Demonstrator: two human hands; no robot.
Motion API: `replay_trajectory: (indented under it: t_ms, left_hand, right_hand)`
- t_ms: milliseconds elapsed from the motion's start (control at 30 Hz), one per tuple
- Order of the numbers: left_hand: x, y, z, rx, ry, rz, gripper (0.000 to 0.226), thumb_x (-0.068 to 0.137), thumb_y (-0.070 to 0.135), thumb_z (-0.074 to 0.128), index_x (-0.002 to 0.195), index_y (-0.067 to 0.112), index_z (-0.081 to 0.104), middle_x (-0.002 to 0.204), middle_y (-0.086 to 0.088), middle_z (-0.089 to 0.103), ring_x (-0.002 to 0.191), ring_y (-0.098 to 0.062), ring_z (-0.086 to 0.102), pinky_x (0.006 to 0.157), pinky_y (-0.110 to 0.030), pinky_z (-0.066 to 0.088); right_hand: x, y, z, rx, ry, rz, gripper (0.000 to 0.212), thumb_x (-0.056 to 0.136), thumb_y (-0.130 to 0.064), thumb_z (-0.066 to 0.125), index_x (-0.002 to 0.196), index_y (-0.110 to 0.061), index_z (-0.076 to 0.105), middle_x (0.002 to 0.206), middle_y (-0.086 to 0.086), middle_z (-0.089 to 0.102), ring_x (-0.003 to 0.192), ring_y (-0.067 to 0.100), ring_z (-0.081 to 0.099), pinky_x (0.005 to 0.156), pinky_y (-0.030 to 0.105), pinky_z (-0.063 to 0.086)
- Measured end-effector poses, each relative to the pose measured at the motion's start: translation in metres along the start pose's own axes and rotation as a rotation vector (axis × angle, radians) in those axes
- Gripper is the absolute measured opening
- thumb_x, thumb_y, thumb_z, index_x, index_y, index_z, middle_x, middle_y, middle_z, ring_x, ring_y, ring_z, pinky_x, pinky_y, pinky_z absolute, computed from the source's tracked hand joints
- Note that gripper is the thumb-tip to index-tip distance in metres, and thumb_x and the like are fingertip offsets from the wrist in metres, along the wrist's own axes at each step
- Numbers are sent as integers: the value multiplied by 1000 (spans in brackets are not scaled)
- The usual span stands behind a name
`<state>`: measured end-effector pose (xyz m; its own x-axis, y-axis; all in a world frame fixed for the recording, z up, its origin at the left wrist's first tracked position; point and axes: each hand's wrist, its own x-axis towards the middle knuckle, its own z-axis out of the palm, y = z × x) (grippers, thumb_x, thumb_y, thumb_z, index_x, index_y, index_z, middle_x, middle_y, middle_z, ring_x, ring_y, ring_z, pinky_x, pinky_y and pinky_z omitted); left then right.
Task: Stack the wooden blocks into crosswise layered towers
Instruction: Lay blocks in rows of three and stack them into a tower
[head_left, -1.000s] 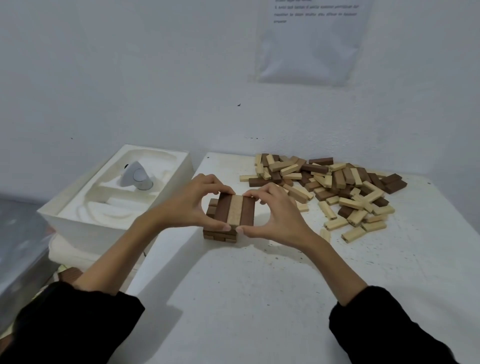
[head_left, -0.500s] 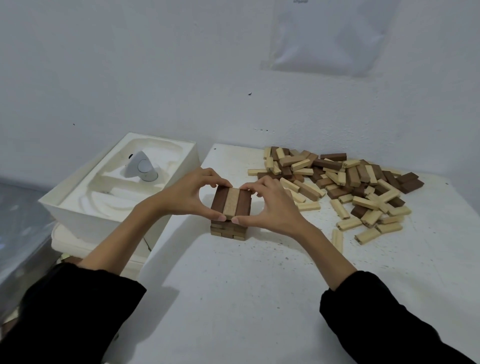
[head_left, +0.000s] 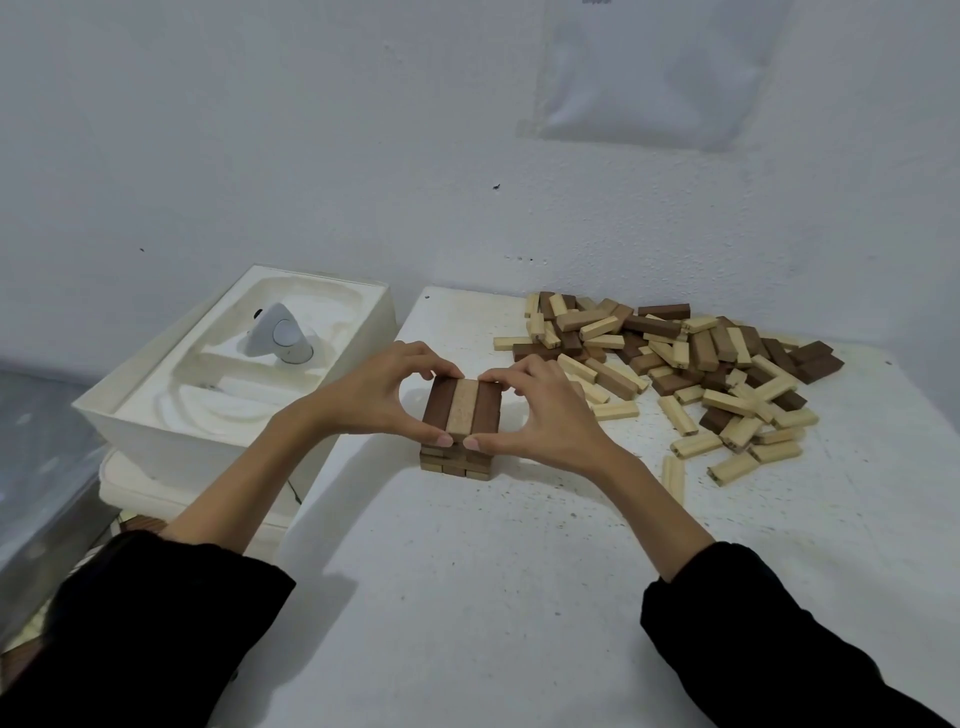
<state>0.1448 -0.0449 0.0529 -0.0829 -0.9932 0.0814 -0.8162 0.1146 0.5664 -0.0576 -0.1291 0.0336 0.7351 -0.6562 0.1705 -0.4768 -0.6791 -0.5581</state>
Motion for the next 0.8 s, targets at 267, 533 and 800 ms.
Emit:
replay_trajectory:
  t_ms: [267, 533, 800]
  left_hand:
    - [-1, -2, 1, -23, -1, -15, 75, 50, 64, 71, 116, 34, 57, 105, 21, 51, 104, 1, 45, 85, -4, 31]
    - [-2, -4, 2, -33, -15, -24, 74, 51, 63, 72, 117, 34, 57, 106, 20, 51, 104, 0, 46, 83, -3, 31]
    - [-4, 2, -7, -115, -16, -69, 80, 51, 64, 71, 124, 39, 51, 113, 21, 55, 108, 6, 46, 87, -9, 35]
  right_hand:
    - [-4, 0, 3, 77, 2, 24, 73, 65, -53, 77, 130, -31, 50, 117, -4, 44, 112, 12, 41, 95, 35, 36]
    - [-5, -1, 4, 100, 2, 21, 75, 66, -52, 77, 131, -30, 49, 116, -5, 43, 110, 12, 43, 95, 36, 40]
    - [-13, 3, -6, 347, 13, 80, 46, 87, -51, 48, 126, -28, 55, 113, -6, 47, 108, 9, 45, 88, 26, 34]
